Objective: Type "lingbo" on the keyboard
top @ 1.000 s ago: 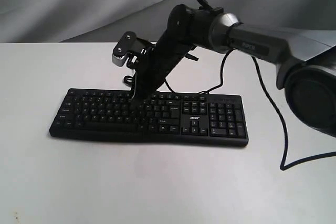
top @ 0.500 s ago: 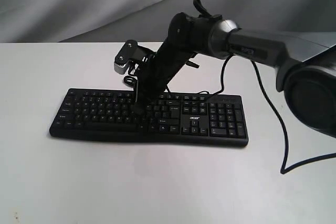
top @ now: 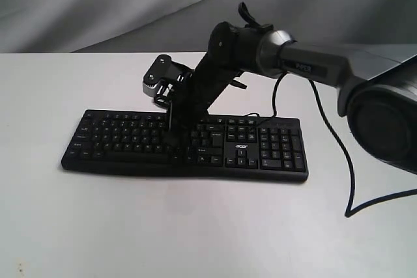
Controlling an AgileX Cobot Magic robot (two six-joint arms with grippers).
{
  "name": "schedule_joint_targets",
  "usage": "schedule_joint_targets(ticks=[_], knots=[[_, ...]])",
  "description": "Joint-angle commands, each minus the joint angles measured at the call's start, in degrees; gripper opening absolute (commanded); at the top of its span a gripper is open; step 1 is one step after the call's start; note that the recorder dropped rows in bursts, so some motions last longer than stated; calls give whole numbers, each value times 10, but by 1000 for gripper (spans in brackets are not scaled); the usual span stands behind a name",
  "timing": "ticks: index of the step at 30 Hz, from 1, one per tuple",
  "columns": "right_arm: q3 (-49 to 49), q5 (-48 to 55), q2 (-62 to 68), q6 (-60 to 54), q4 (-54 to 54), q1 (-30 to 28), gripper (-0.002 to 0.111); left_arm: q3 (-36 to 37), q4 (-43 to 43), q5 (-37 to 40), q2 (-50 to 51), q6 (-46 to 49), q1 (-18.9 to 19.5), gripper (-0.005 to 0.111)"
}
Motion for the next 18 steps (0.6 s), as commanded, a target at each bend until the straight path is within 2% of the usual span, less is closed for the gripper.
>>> schedule_joint_targets(ticks=[1, 10, 18], knots=[[3, -1, 1, -6, 11, -6, 0, 3, -2, -3, -2, -1, -3, 1], [3, 1, -11, -6, 11, -6, 0, 3, -2, -3, -2, -1, -3, 1], [3, 40, -87, 5, 11, -7, 0, 3, -2, -3, -2, -1, -3, 1]])
